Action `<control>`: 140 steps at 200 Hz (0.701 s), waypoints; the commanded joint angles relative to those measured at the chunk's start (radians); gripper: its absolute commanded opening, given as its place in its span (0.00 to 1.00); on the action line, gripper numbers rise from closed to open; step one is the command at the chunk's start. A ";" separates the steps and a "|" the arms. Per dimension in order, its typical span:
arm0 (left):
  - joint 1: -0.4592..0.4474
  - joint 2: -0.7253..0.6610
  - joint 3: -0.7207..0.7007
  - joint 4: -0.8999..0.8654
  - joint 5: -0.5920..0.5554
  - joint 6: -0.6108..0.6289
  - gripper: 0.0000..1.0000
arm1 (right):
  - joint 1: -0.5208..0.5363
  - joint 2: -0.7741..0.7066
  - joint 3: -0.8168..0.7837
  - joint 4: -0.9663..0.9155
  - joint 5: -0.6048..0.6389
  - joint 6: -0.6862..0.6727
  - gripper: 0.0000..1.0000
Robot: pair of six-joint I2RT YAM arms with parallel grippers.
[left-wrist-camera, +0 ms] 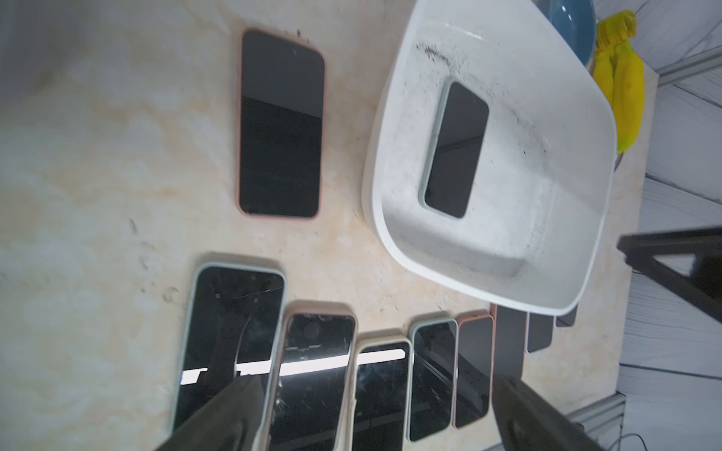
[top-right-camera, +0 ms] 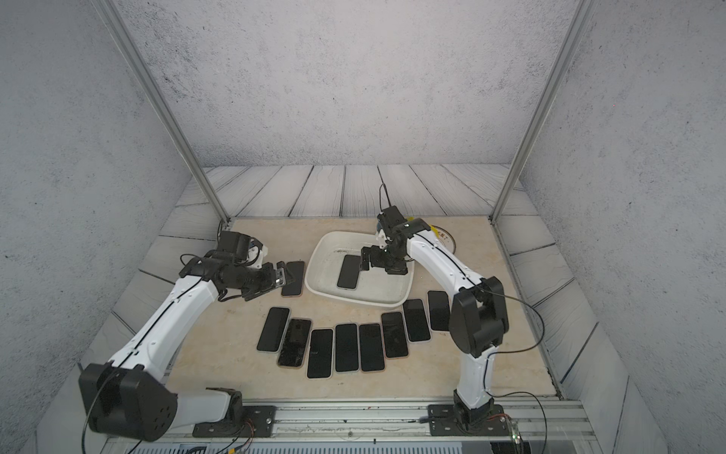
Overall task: Take the phone out of the storage box
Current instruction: Place the phone at the center of the board, then pick up the phone from the storage box.
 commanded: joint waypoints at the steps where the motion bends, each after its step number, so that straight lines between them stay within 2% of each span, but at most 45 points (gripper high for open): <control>1: -0.038 -0.081 -0.097 -0.012 0.058 -0.098 0.98 | 0.026 0.108 0.112 -0.106 0.129 -0.008 1.00; 19: -0.057 -0.141 -0.132 -0.027 0.055 -0.117 0.99 | 0.037 0.175 0.169 -0.080 0.156 0.010 1.00; 68: -0.069 -0.183 -0.092 -0.123 0.018 -0.069 0.99 | 0.076 0.353 0.345 -0.076 0.191 0.026 1.00; 140: -0.082 -0.218 -0.131 -0.156 0.026 -0.060 0.99 | 0.114 0.499 0.485 -0.003 0.200 0.072 1.00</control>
